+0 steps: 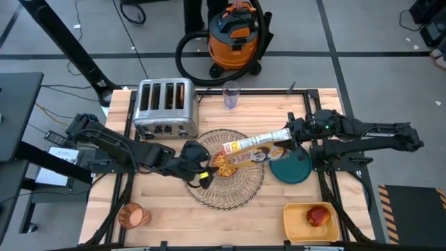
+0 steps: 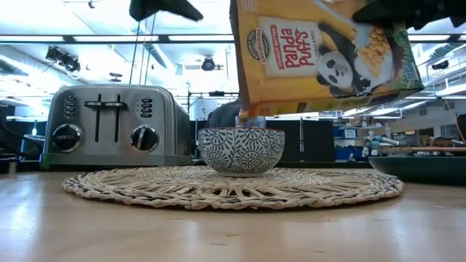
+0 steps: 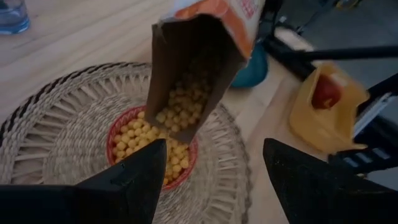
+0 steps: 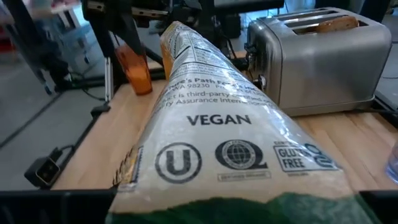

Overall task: Arrange a breakfast setting
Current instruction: Pour the cereal into the red bowl

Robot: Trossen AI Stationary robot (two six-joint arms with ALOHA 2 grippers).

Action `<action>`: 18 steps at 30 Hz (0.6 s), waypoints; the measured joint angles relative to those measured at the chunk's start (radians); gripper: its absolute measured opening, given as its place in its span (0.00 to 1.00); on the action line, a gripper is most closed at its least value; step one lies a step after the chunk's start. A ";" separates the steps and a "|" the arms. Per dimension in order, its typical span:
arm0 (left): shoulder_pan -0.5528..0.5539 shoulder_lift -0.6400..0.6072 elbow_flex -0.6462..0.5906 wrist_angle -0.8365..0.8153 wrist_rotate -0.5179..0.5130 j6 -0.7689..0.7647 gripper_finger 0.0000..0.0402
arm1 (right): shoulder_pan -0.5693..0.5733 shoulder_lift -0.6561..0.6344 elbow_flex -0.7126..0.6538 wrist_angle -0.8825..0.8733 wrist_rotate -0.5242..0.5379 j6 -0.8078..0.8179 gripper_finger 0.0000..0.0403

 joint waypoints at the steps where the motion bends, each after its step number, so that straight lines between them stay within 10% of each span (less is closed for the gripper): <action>1: 0.000 -0.010 0.000 0.003 -0.003 0.000 0.68 | 0.000 -0.011 -0.012 0.018 0.000 0.013 0.41; 18: 0.001 -0.089 0.000 0.280 -0.068 0.231 0.68 | -0.001 -0.220 -0.069 0.103 0.079 0.104 0.41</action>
